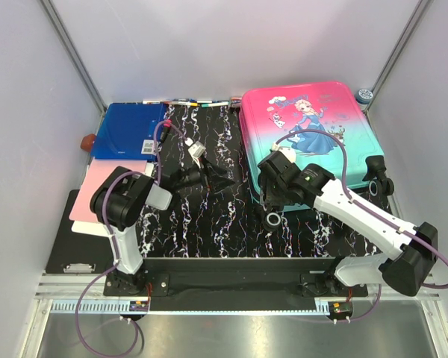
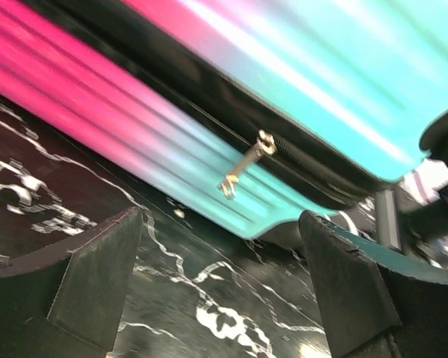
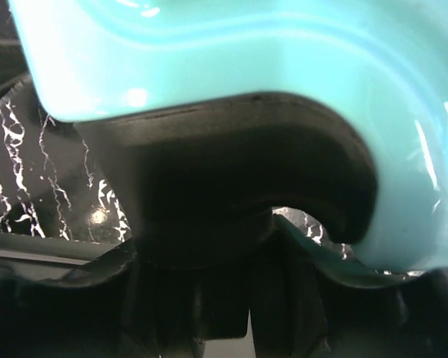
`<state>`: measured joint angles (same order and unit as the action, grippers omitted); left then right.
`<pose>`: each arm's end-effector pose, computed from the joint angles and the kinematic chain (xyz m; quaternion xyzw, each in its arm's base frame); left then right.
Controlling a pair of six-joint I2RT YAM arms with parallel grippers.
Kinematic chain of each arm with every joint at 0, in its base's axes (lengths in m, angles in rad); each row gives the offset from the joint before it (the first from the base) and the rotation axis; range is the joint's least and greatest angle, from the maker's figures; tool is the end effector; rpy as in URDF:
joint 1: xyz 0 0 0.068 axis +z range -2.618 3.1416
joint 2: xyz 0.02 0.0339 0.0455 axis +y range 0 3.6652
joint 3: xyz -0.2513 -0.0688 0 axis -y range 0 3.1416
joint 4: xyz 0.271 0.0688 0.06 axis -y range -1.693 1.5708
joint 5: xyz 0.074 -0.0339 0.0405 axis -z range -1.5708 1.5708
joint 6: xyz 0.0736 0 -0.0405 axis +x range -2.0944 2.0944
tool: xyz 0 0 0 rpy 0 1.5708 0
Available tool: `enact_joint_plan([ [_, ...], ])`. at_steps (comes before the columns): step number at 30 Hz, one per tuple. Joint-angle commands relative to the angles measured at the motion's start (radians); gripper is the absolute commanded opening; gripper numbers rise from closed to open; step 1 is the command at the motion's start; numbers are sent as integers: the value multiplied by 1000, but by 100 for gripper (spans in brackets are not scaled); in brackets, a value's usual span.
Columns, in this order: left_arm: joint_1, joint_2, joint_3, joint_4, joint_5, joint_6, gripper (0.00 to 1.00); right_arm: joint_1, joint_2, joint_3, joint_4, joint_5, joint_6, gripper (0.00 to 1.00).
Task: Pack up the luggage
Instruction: Zip the luggage at the corner of the board.
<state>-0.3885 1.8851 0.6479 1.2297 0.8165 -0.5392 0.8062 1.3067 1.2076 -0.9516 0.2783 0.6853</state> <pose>0.3198 -0.1889 0.1151 0.2298 0.6706 -0.5413 0.4522 0.2236 0.2039 0.2634 -0.0222 0.9574 0.0743 0.2780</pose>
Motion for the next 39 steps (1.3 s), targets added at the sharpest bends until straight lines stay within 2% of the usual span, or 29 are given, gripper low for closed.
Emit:
enact_joint_plan([
  [1,-26,60,58,324,121,-64,91,2,-18,55,-122,91,40,14],
  [4,-50,94,84,384,138,-97,91,2,-44,73,-165,116,51,5],
  [6,-68,104,87,401,131,-105,91,2,-69,72,-165,113,59,4],
  [14,-125,134,122,386,52,-39,91,1,-86,63,-167,98,63,1],
  [25,-128,166,173,364,4,35,90,1,-83,53,-134,62,53,0],
  [31,-133,181,197,376,29,22,78,2,-75,58,-128,55,45,0],
  [34,-133,192,208,378,35,16,66,2,-69,61,-125,51,45,0],
  [39,-139,204,229,384,56,-1,60,2,-64,61,-121,45,42,0],
])
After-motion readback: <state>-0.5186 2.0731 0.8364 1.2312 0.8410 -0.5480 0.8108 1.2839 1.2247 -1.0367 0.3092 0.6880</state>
